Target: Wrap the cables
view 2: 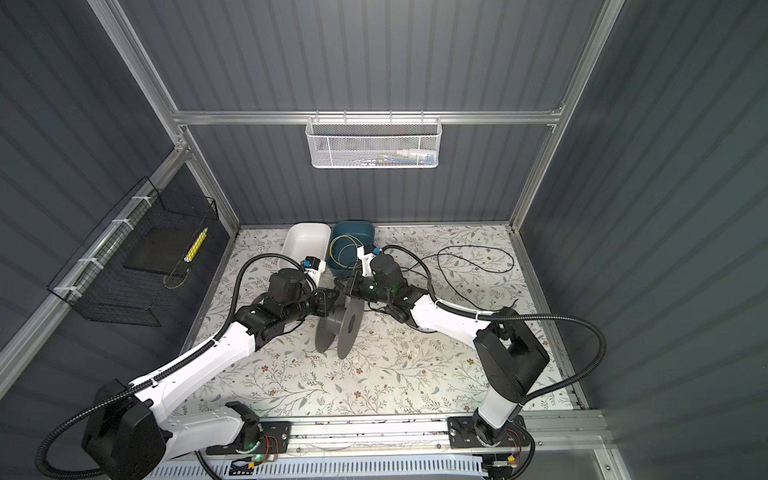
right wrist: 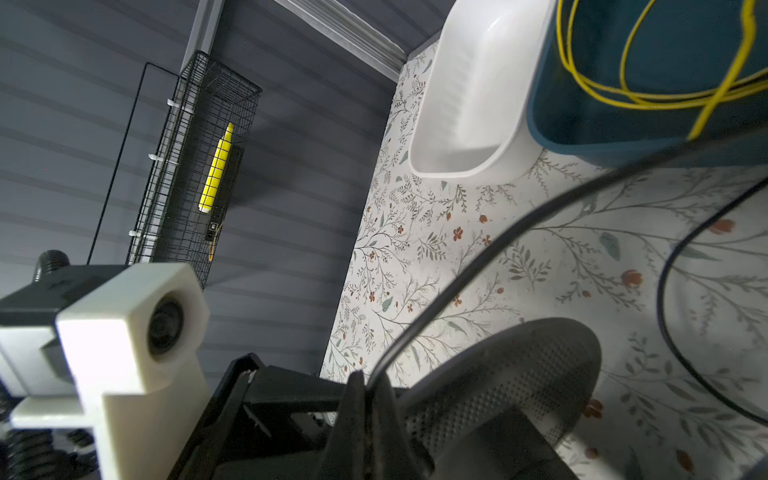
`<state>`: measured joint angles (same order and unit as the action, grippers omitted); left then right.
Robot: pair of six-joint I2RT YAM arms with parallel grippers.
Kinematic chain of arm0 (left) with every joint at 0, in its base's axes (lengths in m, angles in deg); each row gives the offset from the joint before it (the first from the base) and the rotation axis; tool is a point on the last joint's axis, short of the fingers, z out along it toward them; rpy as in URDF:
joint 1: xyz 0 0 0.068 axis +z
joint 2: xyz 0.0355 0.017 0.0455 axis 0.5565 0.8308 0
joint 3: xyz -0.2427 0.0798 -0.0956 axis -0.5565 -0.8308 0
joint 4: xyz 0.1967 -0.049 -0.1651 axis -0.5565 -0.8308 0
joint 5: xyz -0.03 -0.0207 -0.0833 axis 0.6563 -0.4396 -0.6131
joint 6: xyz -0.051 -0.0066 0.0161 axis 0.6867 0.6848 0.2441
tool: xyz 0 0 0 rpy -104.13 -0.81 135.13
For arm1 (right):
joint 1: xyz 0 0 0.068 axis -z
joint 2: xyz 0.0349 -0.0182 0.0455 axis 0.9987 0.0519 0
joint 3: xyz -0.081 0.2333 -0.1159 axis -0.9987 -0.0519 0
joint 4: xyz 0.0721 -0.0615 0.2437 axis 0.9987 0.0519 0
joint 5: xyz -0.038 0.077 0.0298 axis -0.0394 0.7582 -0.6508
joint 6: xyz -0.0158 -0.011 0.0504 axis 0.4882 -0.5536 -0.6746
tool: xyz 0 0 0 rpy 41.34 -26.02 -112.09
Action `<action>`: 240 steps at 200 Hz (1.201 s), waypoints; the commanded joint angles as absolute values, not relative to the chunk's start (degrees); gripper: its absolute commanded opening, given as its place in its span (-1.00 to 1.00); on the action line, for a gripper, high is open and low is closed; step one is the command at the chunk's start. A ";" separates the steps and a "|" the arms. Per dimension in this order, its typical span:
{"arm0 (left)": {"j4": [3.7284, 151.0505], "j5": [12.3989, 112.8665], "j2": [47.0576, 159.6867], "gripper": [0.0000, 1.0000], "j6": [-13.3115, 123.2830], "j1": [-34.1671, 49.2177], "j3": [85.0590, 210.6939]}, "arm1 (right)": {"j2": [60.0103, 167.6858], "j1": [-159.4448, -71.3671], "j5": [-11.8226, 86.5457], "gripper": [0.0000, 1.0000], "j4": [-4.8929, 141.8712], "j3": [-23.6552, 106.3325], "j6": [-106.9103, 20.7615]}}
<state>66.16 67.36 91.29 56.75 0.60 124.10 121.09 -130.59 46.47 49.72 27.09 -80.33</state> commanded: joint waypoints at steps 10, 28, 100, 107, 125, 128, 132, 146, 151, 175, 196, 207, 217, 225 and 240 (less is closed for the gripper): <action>67.32 64.87 93.36 -0.45 52.84 0.42 121.91 | 120.66 -130.53 48.44 -1.00 50.72 25.33 -80.10; 65.68 64.95 95.15 -0.46 51.93 0.42 123.50 | 121.38 -130.53 49.53 -1.00 48.64 24.91 -82.05; 62.05 70.42 96.72 -0.84 51.82 0.42 122.59 | 120.88 -130.58 49.51 -1.00 47.31 23.60 -83.17; 61.73 70.51 96.68 -0.84 51.89 0.42 122.36 | 120.88 -130.54 49.23 -1.00 47.21 23.46 -83.03; 60.17 71.16 96.35 -0.77 52.00 0.42 122.02 | 120.64 -130.53 48.89 -1.00 46.99 23.11 -82.97; 59.70 71.39 96.17 -0.71 52.09 0.37 122.06 | 120.47 -130.54 48.74 -1.00 47.07 23.00 -82.90; 59.33 71.58 95.92 -0.65 52.14 0.41 121.94 | 120.38 -130.53 48.60 -1.00 47.02 22.78 -82.90; 57.95 72.27 94.74 -0.57 52.11 0.42 121.58 | 119.88 -130.53 48.33 -1.00 46.93 22.38 -82.60; 57.47 72.44 94.33 -0.51 52.13 0.42 121.43 | 119.75 -130.58 48.36 -1.00 46.93 22.27 -82.59; 54.40 73.37 92.81 -0.27 52.62 0.37 122.09 | 119.35 -130.53 48.49 -1.00 46.80 21.54 -82.59; 51.94 73.81 92.22 -0.11 53.19 0.42 122.69 | 119.12 -130.53 48.31 -1.00 46.41 20.78 -82.70; 50.91 73.76 92.07 -0.08 53.61 0.42 122.82 | 119.03 -130.55 48.23 -1.00 46.18 20.41 -82.77; 50.03 73.51 92.18 -0.08 53.78 0.37 122.85 | 118.95 -130.53 48.14 -1.00 46.05 20.18 -82.86; 49.31 73.48 92.25 -0.07 53.93 0.42 122.81 | 118.83 -130.53 48.10 -1.00 45.88 19.98 -82.94; 48.87 73.25 91.83 -0.16 54.25 0.41 122.03 | 118.60 -130.62 47.90 -1.00 45.62 19.67 -82.94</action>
<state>58.51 69.94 90.81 53.43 -0.12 124.58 118.58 -130.62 48.72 43.30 21.62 -83.33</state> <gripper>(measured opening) 0.443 0.048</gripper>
